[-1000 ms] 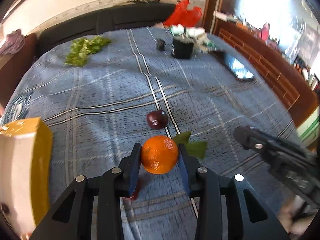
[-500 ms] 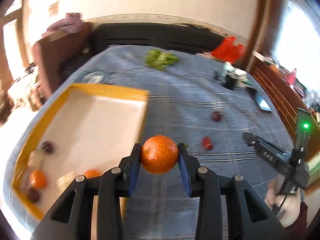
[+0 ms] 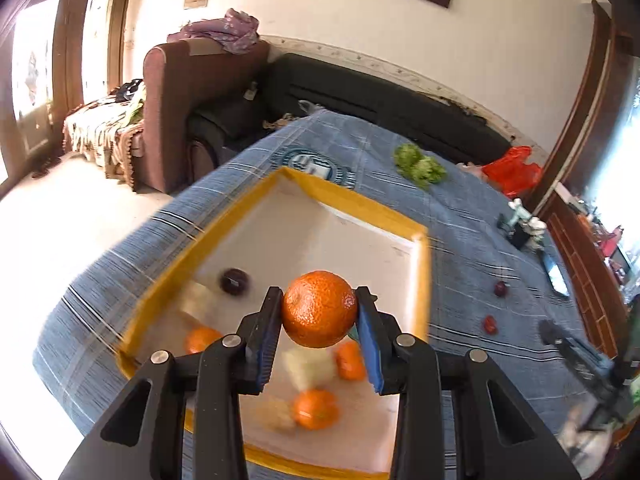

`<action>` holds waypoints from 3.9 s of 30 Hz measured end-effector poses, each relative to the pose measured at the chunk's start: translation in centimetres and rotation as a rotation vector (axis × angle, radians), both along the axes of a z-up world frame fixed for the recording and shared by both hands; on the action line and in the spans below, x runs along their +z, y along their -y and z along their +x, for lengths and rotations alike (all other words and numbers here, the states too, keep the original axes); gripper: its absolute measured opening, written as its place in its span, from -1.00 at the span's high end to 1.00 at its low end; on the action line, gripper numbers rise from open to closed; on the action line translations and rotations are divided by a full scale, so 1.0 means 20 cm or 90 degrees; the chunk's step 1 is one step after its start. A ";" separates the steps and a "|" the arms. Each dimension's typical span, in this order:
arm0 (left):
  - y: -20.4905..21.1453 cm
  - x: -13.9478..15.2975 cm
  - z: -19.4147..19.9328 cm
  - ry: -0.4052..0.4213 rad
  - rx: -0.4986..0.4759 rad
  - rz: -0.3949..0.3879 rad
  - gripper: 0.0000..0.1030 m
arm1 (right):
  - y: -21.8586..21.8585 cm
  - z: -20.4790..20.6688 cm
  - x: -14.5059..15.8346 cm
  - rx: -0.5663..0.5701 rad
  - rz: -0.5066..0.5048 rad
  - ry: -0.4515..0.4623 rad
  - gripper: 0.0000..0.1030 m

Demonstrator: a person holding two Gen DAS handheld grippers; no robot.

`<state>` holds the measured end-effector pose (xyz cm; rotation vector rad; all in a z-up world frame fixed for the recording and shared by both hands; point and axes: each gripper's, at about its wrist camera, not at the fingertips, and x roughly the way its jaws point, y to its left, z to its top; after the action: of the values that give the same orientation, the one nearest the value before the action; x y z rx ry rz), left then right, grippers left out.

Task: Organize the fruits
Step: 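Carry the plum and orange into the tray and open both tools, then lift both open tools away from the tray toward the last fruit, then grasp the last dark plum with the right tool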

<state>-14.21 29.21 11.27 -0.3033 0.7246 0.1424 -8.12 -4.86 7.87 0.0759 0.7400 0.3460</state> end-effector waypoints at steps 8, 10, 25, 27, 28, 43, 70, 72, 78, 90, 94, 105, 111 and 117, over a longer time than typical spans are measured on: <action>-0.17 -0.13 0.20 -0.071 -0.009 -0.021 0.32 | -0.52 0.06 0.08 0.161 0.047 -0.056 0.46; -0.20 -0.19 0.25 -0.103 -0.007 -0.023 0.32 | -0.64 0.10 0.04 0.200 0.063 -0.093 0.46; -0.28 -0.23 0.20 -0.099 0.026 -0.019 -0.14 | -1.14 0.32 -0.26 0.246 -0.031 -0.175 0.42; -0.27 -0.20 0.17 -0.080 0.029 -0.012 -0.16 | -1.14 0.32 -0.26 0.246 -0.033 -0.171 0.41; -0.26 -0.18 0.15 -0.072 0.029 -0.008 -0.18 | -1.14 0.32 -0.26 0.246 -0.029 -0.172 0.37; -0.03 0.04 -0.14 0.020 0.117 0.116 -0.70 | -0.77 0.04 0.01 0.168 0.012 -0.056 -0.05; 0.61 0.11 -0.28 0.013 -0.026 0.169 -0.70 | -0.04 -0.35 0.03 0.004 0.064 -0.012 -0.16; 0.62 0.11 -0.28 0.011 -0.029 0.168 -0.70 | -0.02 -0.35 0.02 -0.002 0.067 -0.014 -0.17; 0.61 0.07 -0.25 -0.008 -0.045 0.135 -0.70 | 0.05 -0.33 0.00 -0.020 0.063 -0.017 -0.17; 0.71 -0.08 -0.13 -0.040 -0.132 0.073 -0.70 | 0.30 0.03 -0.05 -0.080 0.019 -0.061 -0.16; 0.76 -0.13 -0.07 -0.059 -0.147 0.085 -0.70 | 0.30 0.23 -0.11 -0.089 0.039 -0.107 -0.16; 0.69 -0.17 0.02 -0.083 -0.131 0.083 -0.70 | 0.16 0.56 -0.18 -0.092 -0.015 -0.106 -0.16; 0.67 -0.17 0.03 -0.084 -0.128 0.085 -0.70 | 0.13 0.77 -0.31 -0.099 -0.025 -0.167 0.00; 0.70 -0.18 0.04 -0.081 -0.139 0.075 -0.70 | 0.14 0.69 -0.31 -0.091 -0.039 -0.154 0.41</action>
<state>-13.47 15.19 7.74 -0.1010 0.8669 -0.0036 5.69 -7.57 1.66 0.1128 0.9779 0.1780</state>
